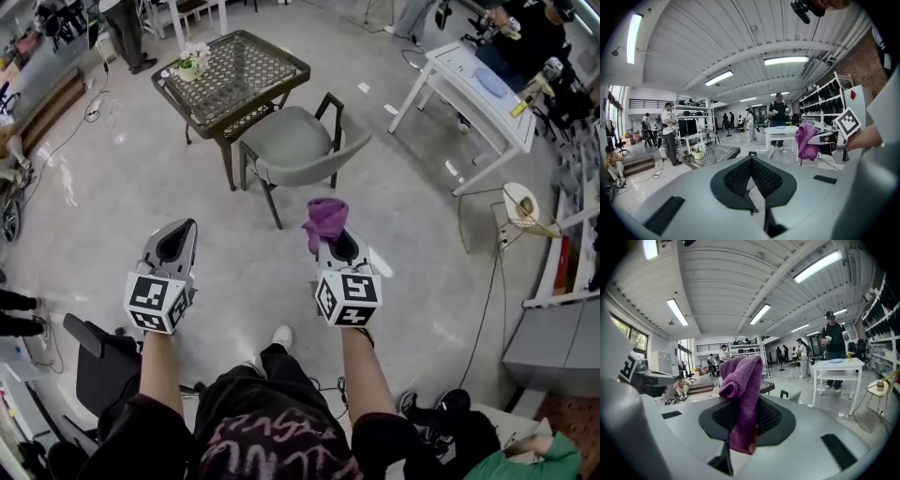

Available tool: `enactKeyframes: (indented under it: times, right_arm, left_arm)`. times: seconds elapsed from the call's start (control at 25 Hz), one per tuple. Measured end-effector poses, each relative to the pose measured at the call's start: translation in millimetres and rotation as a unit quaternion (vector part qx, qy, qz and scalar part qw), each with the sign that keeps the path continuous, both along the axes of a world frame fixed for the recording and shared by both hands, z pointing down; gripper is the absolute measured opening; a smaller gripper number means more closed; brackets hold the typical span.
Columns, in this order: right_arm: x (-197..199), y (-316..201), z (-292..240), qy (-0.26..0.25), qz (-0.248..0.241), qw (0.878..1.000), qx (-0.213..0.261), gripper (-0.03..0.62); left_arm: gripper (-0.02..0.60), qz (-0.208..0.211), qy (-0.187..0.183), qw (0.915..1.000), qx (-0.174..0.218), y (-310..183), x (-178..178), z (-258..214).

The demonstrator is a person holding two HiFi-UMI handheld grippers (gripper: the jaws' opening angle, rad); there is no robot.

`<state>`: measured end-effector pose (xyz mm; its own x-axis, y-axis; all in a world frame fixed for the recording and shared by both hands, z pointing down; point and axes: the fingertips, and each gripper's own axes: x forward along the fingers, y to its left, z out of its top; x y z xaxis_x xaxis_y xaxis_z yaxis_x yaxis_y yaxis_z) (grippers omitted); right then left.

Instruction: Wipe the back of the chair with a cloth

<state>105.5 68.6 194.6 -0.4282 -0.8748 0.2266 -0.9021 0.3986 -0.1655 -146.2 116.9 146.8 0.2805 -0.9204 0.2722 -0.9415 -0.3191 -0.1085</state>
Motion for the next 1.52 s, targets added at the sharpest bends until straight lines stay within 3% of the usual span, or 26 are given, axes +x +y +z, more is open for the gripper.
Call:
enactKeyframes:
  times: [0.52, 1.04, 1.52]
  right_arm:
    - [-20, -75, 50, 0.003, -0.018, 1.000, -0.017, 0.092]
    - [-58, -145, 133, 0.020, -0.006, 1.000, -0.024, 0.092]
    - [-112, -188, 228, 0.021, -0.040, 0.998, -0.034, 0.092]
  left_arm:
    - [0.009, -0.002, 0.022, 0.9997, -0.012, -87, -4, 45]
    - [0.009, 0.012, 0.024, 0.9994, -0.023, -172, -36, 127]
    - [0.009, 0.000, 0.034, 0.9985, -0.043, -212, -69, 231]
